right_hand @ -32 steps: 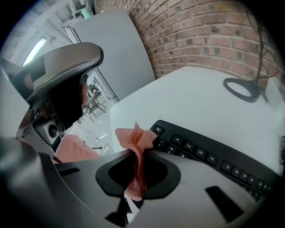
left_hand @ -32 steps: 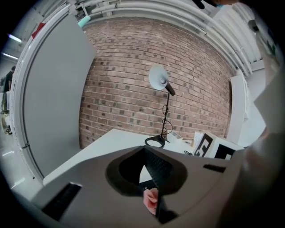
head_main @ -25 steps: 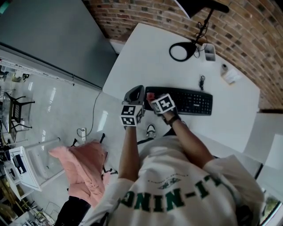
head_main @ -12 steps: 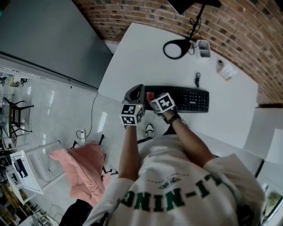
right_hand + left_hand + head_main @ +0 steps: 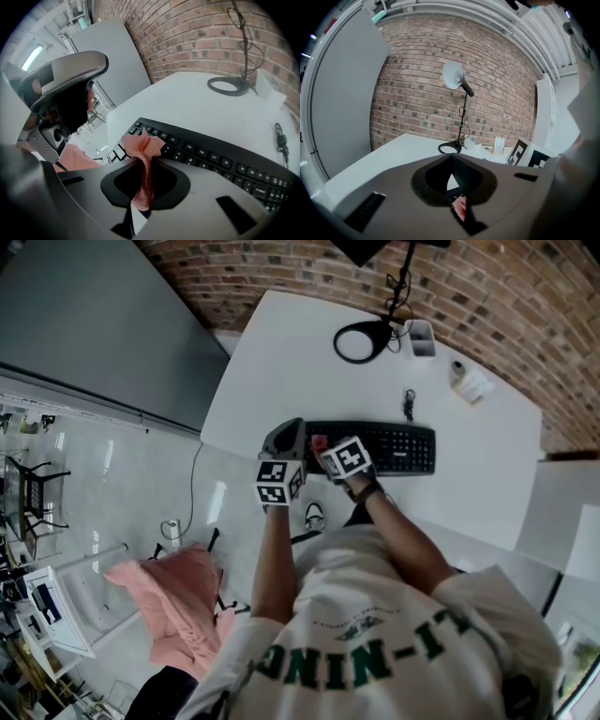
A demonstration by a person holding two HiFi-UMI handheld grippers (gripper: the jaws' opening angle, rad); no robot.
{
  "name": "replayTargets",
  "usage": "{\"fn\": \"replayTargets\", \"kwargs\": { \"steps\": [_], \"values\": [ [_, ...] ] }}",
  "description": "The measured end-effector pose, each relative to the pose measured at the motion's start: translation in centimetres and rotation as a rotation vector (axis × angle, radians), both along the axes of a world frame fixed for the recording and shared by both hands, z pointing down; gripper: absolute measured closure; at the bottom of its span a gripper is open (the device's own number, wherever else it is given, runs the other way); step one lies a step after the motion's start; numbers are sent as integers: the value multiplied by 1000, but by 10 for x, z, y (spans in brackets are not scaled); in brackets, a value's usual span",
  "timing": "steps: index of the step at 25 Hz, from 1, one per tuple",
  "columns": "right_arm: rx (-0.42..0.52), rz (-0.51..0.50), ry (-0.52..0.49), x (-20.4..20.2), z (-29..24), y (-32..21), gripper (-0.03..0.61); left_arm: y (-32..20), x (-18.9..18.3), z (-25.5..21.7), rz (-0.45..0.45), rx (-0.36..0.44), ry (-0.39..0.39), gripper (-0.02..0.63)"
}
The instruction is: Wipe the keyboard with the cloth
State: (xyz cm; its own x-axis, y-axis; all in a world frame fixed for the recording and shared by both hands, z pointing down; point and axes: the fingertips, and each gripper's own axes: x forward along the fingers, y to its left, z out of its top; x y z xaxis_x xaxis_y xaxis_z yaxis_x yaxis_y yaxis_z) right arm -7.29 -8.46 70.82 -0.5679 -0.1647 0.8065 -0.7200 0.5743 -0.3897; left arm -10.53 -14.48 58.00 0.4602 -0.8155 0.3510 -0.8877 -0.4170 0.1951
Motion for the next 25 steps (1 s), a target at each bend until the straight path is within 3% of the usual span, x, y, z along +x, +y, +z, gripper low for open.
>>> {"fn": "replayTargets", "kwargs": {
  "steps": [11, 15, 18, 25],
  "values": [
    [7, 34, 0, 25, -1, 0, 554, 0, 24, -1, 23, 4, -3, 614],
    [34, 58, 65, 49, 8, -6, 554, 0, 33, -1, 36, 6, -4, 614],
    [7, 64, 16, 45, 1, 0, 554, -1, 41, -1, 49, 7, -3, 614],
    [6, 96, 15, 61, -1, 0, 554, -1, 58, 1, 77, 5, 3, 614]
  ]
}}
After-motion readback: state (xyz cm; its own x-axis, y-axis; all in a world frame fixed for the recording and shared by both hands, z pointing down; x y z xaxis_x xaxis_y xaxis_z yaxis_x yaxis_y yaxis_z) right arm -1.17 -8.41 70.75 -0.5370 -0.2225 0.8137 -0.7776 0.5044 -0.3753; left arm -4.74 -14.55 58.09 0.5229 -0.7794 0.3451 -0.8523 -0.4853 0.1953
